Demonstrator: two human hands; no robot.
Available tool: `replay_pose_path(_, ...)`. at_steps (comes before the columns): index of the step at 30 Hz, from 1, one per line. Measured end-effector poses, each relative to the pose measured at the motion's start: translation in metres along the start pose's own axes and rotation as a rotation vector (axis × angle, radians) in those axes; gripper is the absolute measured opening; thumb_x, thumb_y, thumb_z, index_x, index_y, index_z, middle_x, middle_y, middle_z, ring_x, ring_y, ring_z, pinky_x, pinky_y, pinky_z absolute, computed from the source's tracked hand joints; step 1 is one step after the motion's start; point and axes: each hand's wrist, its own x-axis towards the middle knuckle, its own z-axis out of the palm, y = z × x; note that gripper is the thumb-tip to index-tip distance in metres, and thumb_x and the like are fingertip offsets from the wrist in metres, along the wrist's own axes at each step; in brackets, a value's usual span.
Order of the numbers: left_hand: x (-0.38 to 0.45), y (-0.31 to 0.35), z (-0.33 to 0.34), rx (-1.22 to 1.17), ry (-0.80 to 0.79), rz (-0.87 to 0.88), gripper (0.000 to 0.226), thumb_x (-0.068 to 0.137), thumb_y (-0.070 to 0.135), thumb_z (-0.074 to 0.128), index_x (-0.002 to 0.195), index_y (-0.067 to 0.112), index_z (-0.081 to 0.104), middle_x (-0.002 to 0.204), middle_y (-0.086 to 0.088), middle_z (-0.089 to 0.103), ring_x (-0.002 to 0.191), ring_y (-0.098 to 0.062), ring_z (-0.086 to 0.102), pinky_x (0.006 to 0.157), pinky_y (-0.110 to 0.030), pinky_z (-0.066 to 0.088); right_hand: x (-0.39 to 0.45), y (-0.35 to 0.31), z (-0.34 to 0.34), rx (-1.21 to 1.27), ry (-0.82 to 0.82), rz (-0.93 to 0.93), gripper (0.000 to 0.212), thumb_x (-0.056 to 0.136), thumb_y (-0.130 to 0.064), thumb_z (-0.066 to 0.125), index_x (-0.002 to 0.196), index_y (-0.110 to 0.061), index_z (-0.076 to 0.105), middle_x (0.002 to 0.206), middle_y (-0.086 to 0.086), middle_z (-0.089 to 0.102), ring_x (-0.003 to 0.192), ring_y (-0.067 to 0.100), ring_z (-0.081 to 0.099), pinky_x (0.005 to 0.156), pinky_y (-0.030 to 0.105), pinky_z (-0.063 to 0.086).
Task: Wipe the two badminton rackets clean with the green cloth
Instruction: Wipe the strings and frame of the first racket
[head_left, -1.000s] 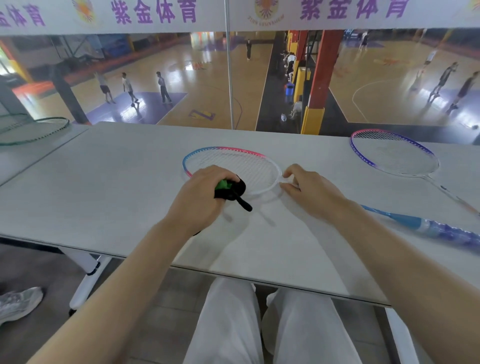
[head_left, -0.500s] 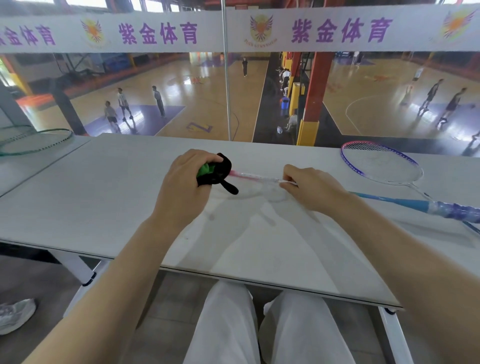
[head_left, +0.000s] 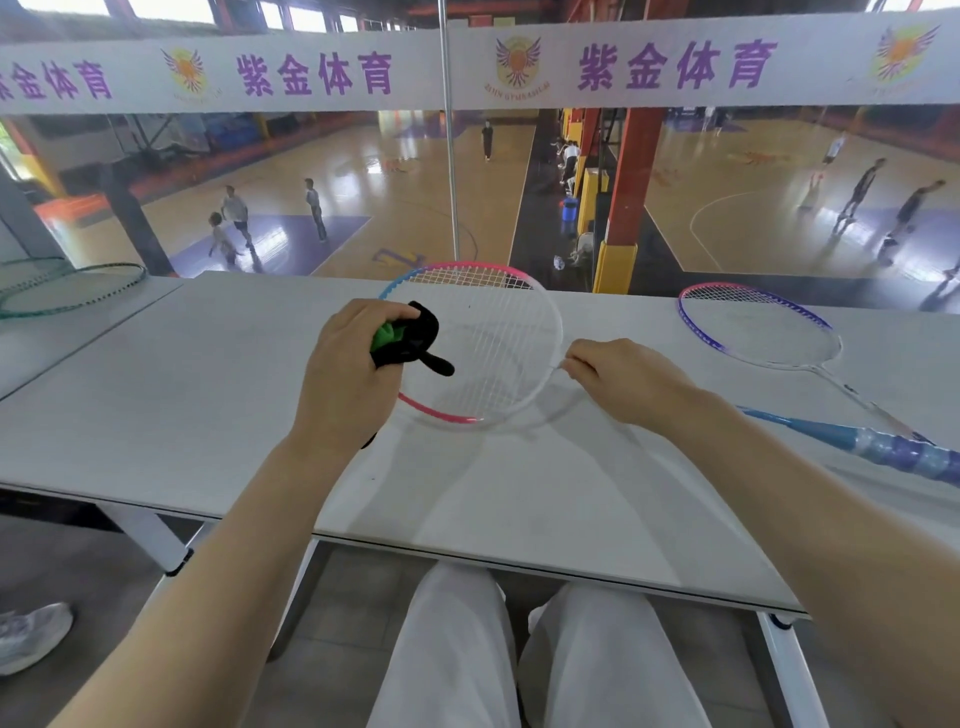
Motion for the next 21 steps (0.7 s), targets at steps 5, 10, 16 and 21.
replay_pose_path(5, 0.001, -0.009, 0.001, -0.005, 0.003, -0.070, 0.040, 0.083, -0.003, 0.055, 0.112, 0.022, 0.066, 0.109, 0.012, 0.059, 0.108, -0.015, 0.055, 0.095, -0.025, 0.041, -0.005, 0.005, 0.011, 0.005, -0.051, -0.001, 0.037, 0.104, -0.044, 0.032, 0.099, -0.020, 0.060, 0.090, 0.001, 0.065, 0.078, 0.023, 0.059, 0.073, 0.040, 0.051)
replay_pose_path(10, 0.000, -0.017, 0.007, -0.051, -0.059, -0.188, 0.030, 0.087, 0.007, 0.057, 0.106, 0.029, 0.064, 0.106, 0.014, 0.061, 0.102, -0.009, 0.057, 0.088, -0.020, 0.041, -0.009, 0.009, 0.024, -0.012, -0.117, -0.004, 0.035, 0.105, -0.041, 0.032, 0.094, -0.017, 0.056, 0.086, 0.001, 0.061, 0.078, 0.023, 0.056, 0.072, 0.039, 0.048)
replay_pose_path(16, -0.002, -0.024, 0.033, 0.035, -0.231, -0.197, 0.031, 0.085, 0.008, 0.055, 0.111, 0.024, 0.062, 0.106, 0.010, 0.062, 0.099, -0.012, 0.054, 0.078, -0.017, 0.038, -0.014, 0.011, 0.038, 0.013, -0.168, 0.005, 0.034, 0.105, -0.043, 0.029, 0.090, -0.023, 0.052, 0.087, -0.002, 0.061, 0.079, 0.021, 0.055, 0.071, 0.037, 0.046)
replay_pose_path(21, 0.015, -0.030, 0.059, 0.146, -0.328, -0.087, 0.029, 0.084, 0.011, 0.057, 0.108, 0.025, 0.066, 0.095, 0.014, 0.060, 0.111, -0.016, 0.046, 0.087, -0.027, 0.038, -0.011, 0.014, 0.045, -0.033, -0.151, -0.068, 0.030, 0.106, -0.040, 0.029, 0.083, -0.025, 0.042, 0.079, -0.003, 0.056, 0.075, 0.021, 0.054, 0.062, 0.035, 0.037)
